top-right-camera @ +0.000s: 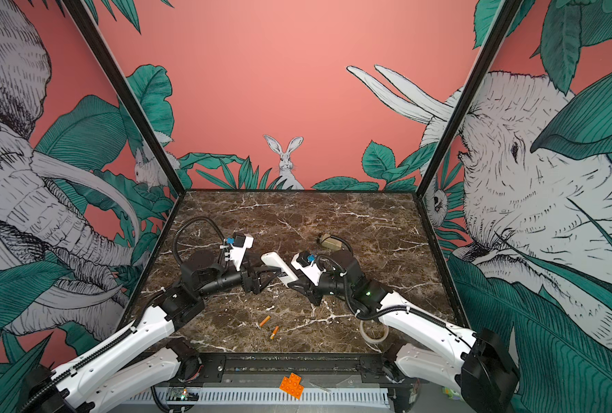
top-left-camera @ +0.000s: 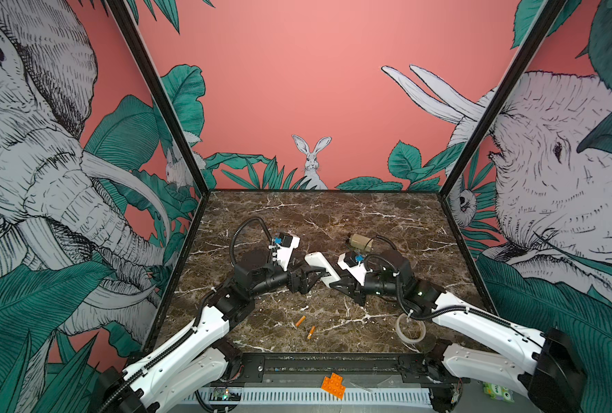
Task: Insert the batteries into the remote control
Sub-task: 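Position the left gripper at the remote's back cover while the right gripper holds it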
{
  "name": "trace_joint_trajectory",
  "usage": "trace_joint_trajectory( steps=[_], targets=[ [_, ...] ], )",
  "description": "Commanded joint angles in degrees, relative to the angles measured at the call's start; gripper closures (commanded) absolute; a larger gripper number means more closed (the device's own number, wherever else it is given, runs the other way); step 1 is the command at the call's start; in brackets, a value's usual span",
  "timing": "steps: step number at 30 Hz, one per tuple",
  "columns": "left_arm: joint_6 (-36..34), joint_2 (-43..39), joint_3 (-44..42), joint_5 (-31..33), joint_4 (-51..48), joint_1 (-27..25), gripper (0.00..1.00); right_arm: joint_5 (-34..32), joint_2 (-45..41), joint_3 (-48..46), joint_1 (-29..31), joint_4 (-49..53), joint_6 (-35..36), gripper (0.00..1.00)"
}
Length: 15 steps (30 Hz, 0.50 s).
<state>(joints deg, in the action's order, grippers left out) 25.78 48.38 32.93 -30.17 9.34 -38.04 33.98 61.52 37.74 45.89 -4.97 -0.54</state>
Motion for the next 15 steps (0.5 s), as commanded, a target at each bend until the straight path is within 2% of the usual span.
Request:
trace_joint_trajectory(
  steps=[1, 4, 8, 15],
  targets=[
    [-2.84, -1.56, 1.95, -7.79, 0.59, 0.30, 0.12, 6.04, -0.61, 1.28, -0.31, 1.40, 3.08, 1.00],
    [-3.19, -2.10, 2.54, -10.40, 0.68, 0.31, 0.21, 6.69, -1.04, 1.72, -0.35, 2.65, 3.95, 1.00],
    [-3.69, -2.40, 3.02, -10.06, -0.67, 0.31, 0.32, 7.74, -1.31, 2.17, -0.36, 3.10, 4.41, 1.00],
    [-3.64, -0.77, 3.55, -12.26, 0.21, 0.27, 0.47, 9.96, -0.69, 2.96, -0.97, 3.39, 4.07, 1.00]
  ],
)
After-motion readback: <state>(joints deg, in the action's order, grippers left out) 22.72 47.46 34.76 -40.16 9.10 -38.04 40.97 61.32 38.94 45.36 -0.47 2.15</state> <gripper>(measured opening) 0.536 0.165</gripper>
